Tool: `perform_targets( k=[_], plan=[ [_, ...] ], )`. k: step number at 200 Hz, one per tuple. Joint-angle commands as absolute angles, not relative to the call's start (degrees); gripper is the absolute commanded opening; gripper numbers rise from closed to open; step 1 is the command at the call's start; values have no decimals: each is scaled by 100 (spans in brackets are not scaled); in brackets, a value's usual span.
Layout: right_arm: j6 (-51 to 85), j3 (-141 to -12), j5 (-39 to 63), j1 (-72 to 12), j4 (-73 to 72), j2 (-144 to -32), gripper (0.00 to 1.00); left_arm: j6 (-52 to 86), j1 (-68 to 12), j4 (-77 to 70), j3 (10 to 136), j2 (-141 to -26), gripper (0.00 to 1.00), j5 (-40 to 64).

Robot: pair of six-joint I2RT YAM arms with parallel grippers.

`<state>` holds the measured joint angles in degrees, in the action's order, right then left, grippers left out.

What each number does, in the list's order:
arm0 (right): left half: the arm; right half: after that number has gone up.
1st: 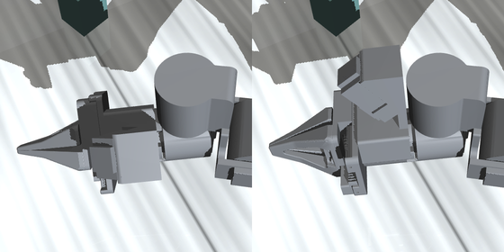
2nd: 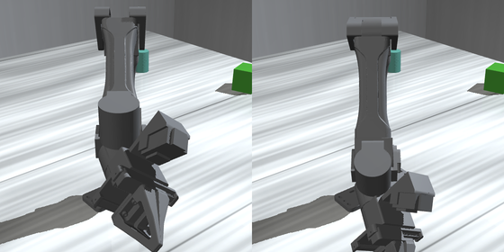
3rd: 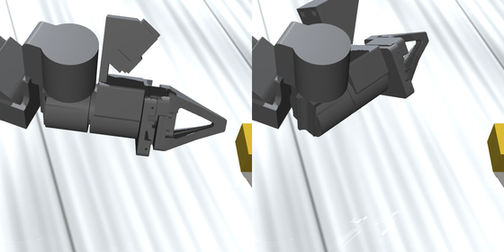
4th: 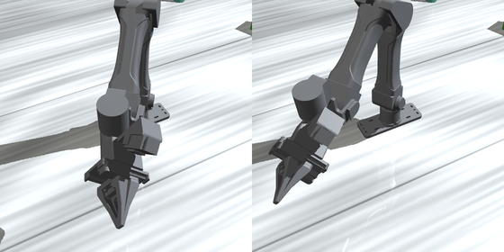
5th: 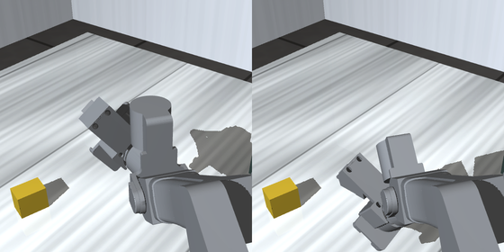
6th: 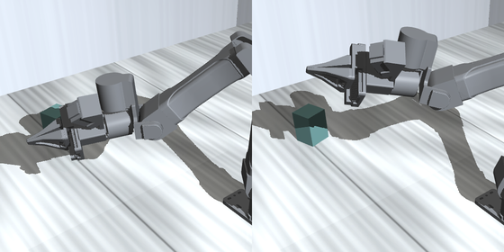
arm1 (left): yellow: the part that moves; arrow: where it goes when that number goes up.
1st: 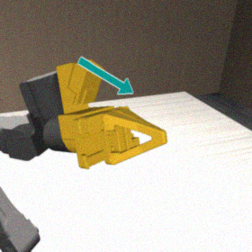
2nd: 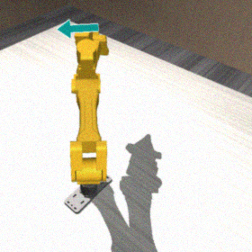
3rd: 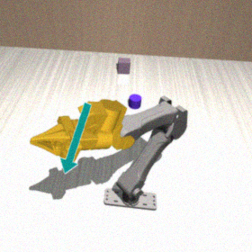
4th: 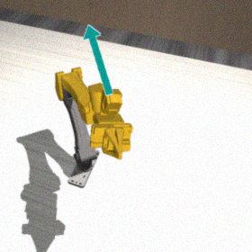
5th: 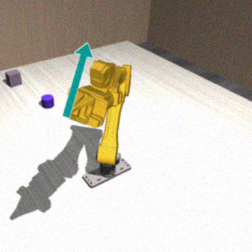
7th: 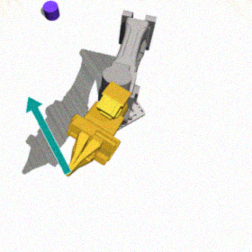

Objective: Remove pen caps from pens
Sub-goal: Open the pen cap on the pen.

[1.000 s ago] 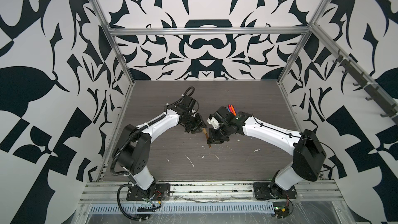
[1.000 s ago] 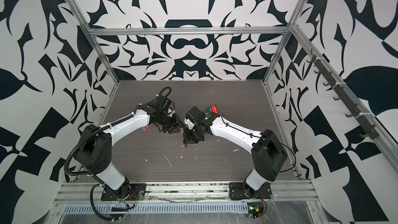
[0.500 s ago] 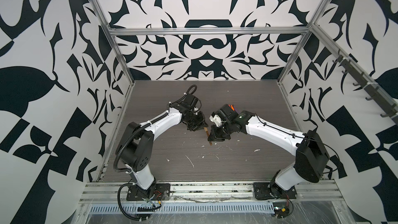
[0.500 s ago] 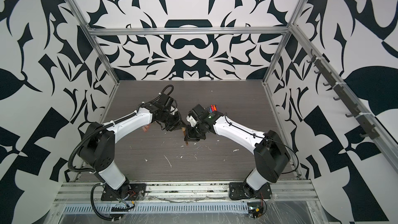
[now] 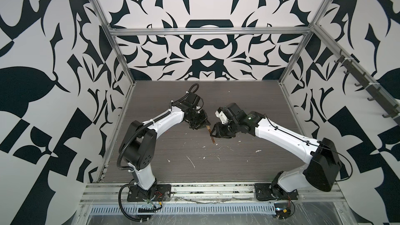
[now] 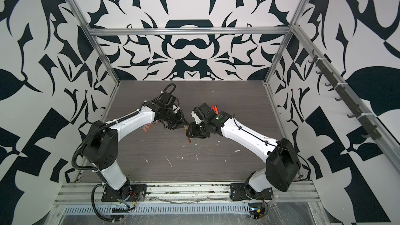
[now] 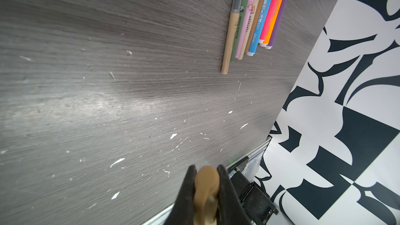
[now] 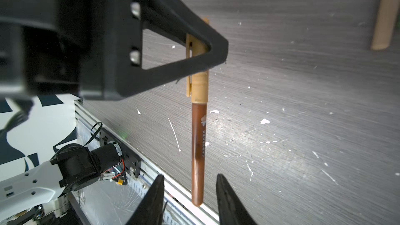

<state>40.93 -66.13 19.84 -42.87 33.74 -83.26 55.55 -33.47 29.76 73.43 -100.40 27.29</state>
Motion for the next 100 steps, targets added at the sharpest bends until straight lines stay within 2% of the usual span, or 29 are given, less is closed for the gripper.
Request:
perform_targets(
  k=[1, 100],
  plan=[
    [4216, -6526, 1749, -4293, 3241, -8262, 39, 5654, -3375, 3105, 7565, -10158, 0, 2729],
    [4288, -6633, 1740, -4291, 3243, -8542, 32, 5977, -3410, 3171, 7875, -10327, 0, 3001]
  ],
)
